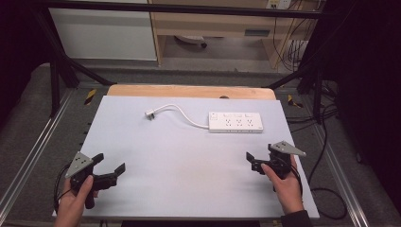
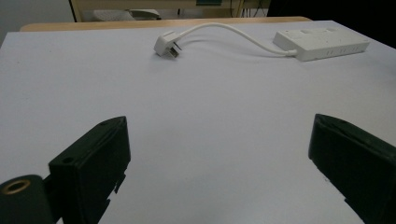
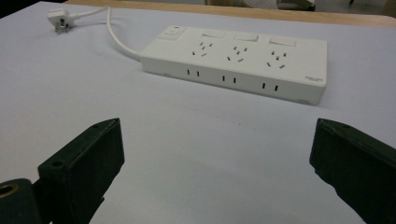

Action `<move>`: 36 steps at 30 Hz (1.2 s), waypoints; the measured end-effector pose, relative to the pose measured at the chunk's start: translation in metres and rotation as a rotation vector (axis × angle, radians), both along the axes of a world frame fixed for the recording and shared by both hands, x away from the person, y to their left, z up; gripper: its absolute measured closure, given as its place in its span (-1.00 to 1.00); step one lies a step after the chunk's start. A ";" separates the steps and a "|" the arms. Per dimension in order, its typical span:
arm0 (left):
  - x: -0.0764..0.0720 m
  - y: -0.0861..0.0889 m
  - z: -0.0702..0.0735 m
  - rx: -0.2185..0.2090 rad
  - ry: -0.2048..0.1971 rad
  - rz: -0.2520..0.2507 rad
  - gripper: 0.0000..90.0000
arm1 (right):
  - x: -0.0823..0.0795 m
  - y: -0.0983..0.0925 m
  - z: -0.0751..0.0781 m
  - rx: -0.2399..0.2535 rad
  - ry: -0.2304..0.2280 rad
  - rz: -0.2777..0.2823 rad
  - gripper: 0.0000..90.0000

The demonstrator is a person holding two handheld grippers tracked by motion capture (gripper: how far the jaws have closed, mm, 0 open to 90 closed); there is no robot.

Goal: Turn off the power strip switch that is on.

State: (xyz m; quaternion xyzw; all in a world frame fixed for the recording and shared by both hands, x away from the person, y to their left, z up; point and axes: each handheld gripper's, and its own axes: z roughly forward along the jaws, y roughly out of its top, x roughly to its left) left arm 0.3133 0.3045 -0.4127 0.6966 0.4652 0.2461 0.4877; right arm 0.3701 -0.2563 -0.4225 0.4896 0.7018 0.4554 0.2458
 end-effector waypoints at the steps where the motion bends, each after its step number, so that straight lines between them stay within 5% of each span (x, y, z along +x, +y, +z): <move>1: 0.000 0.000 0.000 -0.001 0.003 0.002 -0.88 | 0.000 0.000 0.001 -0.001 -0.002 0.008 -0.91; 5: 0.000 0.001 0.000 -0.001 0.002 0.002 -0.88 | 0.005 0.003 0.011 0.047 -0.005 0.025 -0.90; 23: 0.000 0.000 0.000 0.002 -0.001 -0.002 -0.88 | 0.021 0.009 0.016 0.000 0.006 0.014 -0.91; 36: 0.000 0.000 0.000 0.004 0.004 -0.003 -0.88 | 0.039 0.002 0.023 0.015 0.009 -0.004 -0.92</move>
